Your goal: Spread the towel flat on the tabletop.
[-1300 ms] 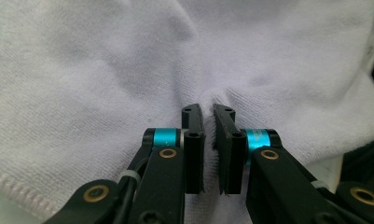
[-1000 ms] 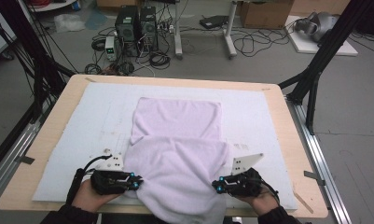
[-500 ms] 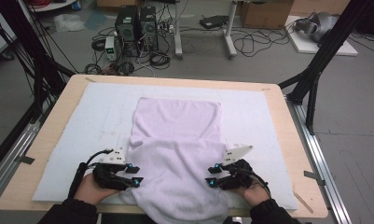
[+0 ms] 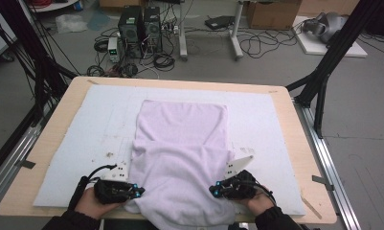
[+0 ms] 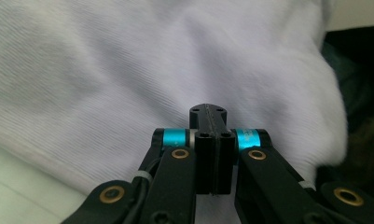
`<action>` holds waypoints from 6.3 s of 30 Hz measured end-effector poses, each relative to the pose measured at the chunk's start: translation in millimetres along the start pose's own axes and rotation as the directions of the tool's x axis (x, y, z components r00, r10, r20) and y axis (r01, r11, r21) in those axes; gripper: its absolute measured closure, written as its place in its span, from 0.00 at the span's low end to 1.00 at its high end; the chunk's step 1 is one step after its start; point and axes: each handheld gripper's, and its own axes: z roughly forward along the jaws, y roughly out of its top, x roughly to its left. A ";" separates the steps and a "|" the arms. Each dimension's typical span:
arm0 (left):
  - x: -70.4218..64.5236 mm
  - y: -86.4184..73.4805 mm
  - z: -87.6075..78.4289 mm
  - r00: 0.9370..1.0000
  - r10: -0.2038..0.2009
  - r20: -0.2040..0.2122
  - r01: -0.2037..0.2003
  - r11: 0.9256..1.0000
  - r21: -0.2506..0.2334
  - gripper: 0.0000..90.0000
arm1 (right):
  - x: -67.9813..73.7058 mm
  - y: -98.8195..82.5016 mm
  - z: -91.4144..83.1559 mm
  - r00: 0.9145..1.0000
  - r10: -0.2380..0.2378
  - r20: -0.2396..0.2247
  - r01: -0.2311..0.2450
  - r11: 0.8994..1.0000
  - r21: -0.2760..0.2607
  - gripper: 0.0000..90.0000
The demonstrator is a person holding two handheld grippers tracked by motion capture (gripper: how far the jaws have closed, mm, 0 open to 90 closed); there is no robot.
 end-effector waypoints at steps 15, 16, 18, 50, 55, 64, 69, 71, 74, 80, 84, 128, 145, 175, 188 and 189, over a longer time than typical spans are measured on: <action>24.1 18.0 7.1 0.996 -0.011 -0.089 0.009 1.000 -0.025 0.64 | -17.7 3.9 -10.3 0.993 0.034 0.113 -0.031 0.999 -0.032 0.64; 25.5 17.3 12.6 0.997 -0.009 -0.080 0.009 1.000 -0.008 0.65 | -20.5 3.8 -7.2 0.992 0.036 0.122 -0.035 0.999 -0.016 0.66; 22.7 14.9 14.3 0.991 0.017 -0.133 -0.021 0.999 -0.026 0.82 | -21.4 3.5 -2.6 0.988 0.013 0.152 -0.013 1.000 0.000 0.76; 34.6 18.0 14.1 0.988 -0.026 -0.149 0.021 0.999 -0.038 0.89 | -23.6 6.2 0.3 0.992 0.011 0.127 -0.011 1.000 -0.003 0.94; 30.3 15.5 11.8 0.988 -0.035 -0.149 0.029 0.999 -0.040 0.97 | -24.0 6.3 -0.3 0.995 0.002 0.097 -0.001 1.000 -0.004 0.98; 0.5 1.7 -12.6 0.994 -0.006 -0.111 0.000 0.999 -0.052 0.97 | 4.1 2.7 -13.0 0.997 -0.028 0.069 0.031 0.999 -0.041 0.98; -9.7 0.6 -20.5 0.994 0.017 -0.109 -0.026 0.996 -0.090 0.76 | 19.2 1.7 -27.5 0.995 -0.060 0.074 0.068 0.992 -0.106 0.85; -4.6 5.0 -16.5 0.995 0.002 -0.103 -0.013 0.995 -0.099 0.70 | 13.5 4.6 -26.9 0.994 -0.060 0.096 0.068 0.994 -0.080 0.75; 1.9 10.3 -3.4 0.996 -0.002 -0.085 -0.004 0.997 -0.071 0.65 | 3.3 2.7 -14.7 0.996 -0.045 0.078 0.049 0.998 -0.045 0.68; 1.9 8.6 11.9 0.997 0.023 -0.072 -0.024 0.999 -0.021 0.95 | 1.4 -0.4 -1.6 0.997 -0.045 0.057 0.044 0.999 0.019 0.96; -9.1 2.3 6.3 0.998 0.032 -0.060 -0.033 0.999 -0.014 0.96 | 9.4 -2.4 -3.3 0.998 -0.060 0.017 0.060 0.998 0.021 0.98; -5.9 -14.1 -7.7 0.993 0.015 -0.120 -0.020 0.999 -0.042 0.97 | 3.8 -25.1 -28.1 0.996 -0.027 0.086 0.027 1.000 0.004 0.96; -2.1 -10.2 -16.0 0.990 -0.005 -0.140 -0.008 0.995 -0.096 0.79 | -15.2 1.7 -19.1 0.992 -0.036 0.122 0.037 0.999 -0.003 0.91; -17.8 -24.7 -17.0 0.989 0.049 -0.142 -0.055 0.998 -0.034 0.84 | 21.8 -23.7 -19.9 0.994 -0.104 0.010 0.104 0.994 0.034 0.80; -22.4 -22.8 -21.6 0.990 0.033 -0.137 -0.047 0.994 -0.099 0.67 | 18.6 -26.6 -35.2 0.999 -0.030 -0.037 0.027 0.997 -0.077 0.74; -22.4 -19.6 -18.7 0.990 0.038 -0.133 -0.052 0.994 -0.100 0.67 | 17.4 -24.5 -34.5 0.999 -0.026 -0.023 0.025 0.997 -0.078 0.73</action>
